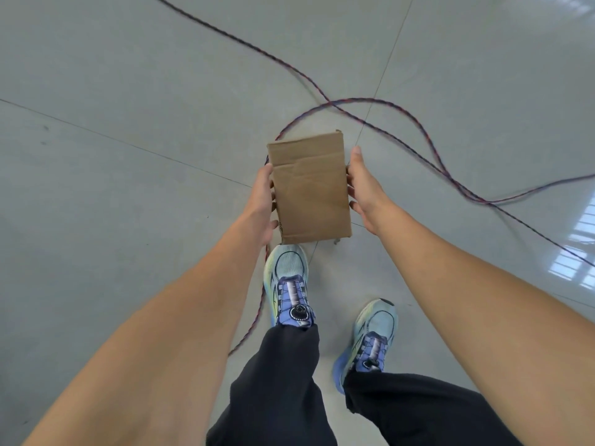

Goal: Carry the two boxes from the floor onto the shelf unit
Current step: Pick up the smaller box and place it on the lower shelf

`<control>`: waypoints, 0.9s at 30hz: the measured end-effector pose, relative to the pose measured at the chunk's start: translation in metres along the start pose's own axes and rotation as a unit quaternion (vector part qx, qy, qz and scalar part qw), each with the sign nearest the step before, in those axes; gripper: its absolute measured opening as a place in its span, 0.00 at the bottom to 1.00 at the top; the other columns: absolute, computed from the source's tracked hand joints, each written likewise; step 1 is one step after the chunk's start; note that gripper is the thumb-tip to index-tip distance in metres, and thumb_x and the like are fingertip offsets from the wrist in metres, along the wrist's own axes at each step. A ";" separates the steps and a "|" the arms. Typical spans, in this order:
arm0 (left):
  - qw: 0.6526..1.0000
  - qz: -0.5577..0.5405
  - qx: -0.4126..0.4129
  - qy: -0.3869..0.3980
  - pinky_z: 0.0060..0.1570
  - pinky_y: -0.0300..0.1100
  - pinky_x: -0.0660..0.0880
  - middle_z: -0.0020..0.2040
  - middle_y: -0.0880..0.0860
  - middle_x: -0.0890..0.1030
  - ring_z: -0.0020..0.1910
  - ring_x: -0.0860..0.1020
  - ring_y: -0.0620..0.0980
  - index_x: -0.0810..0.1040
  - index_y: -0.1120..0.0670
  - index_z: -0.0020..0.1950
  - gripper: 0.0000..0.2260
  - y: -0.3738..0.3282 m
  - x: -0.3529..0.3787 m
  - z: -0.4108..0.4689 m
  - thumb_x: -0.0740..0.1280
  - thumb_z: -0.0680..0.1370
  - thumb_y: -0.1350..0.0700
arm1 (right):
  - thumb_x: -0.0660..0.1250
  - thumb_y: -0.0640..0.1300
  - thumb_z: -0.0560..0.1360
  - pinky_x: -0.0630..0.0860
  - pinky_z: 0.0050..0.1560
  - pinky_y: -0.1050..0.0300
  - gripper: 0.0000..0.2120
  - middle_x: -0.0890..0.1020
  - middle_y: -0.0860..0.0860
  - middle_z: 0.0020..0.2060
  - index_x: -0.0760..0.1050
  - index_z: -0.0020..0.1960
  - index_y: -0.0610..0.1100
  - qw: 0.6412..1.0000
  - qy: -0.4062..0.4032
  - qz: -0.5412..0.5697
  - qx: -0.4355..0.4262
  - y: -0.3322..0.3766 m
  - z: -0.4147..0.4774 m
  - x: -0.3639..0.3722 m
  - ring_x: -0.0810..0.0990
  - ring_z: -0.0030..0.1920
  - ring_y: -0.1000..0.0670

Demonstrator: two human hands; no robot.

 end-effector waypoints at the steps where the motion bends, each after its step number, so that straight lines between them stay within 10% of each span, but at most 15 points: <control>1: 1.000 -0.007 -0.001 0.002 0.55 0.49 0.71 0.54 0.47 0.82 0.56 0.76 0.49 0.80 0.48 0.64 0.24 -0.001 0.000 -0.001 0.56 0.82 0.33 | 0.44 0.72 0.79 0.69 0.71 0.51 0.35 0.83 0.56 0.60 0.80 0.65 0.54 1.000 -0.003 0.012 -0.006 0.001 -0.003 -0.001 0.79 0.62 0.56; 11: 0.989 -0.116 0.086 0.011 0.68 0.57 0.73 0.71 0.50 0.80 0.70 0.77 0.52 0.70 0.51 0.81 0.32 -0.046 0.004 -0.125 0.54 0.83 0.33 | 0.48 0.66 0.83 0.75 0.66 0.44 0.25 0.81 0.53 0.50 0.74 0.50 0.48 0.986 -0.046 0.116 -0.106 0.069 -0.131 -0.033 0.80 0.55 0.52; 27: 0.955 -0.069 0.280 0.067 0.73 0.54 0.69 0.70 0.58 0.81 0.74 0.74 0.53 0.78 0.53 0.76 0.34 -0.171 0.060 -0.513 0.49 0.84 0.33 | 0.45 0.70 0.81 0.70 0.73 0.48 0.35 0.83 0.54 0.64 0.77 0.71 0.50 0.944 -0.061 0.186 -0.267 0.221 -0.503 -0.118 0.78 0.66 0.55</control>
Point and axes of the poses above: each hand's wrist, its own z-axis towards the middle knuckle, its own x-axis out of the palm, y = z × x, the point moved 8 cm from there along z, towards the middle knuckle
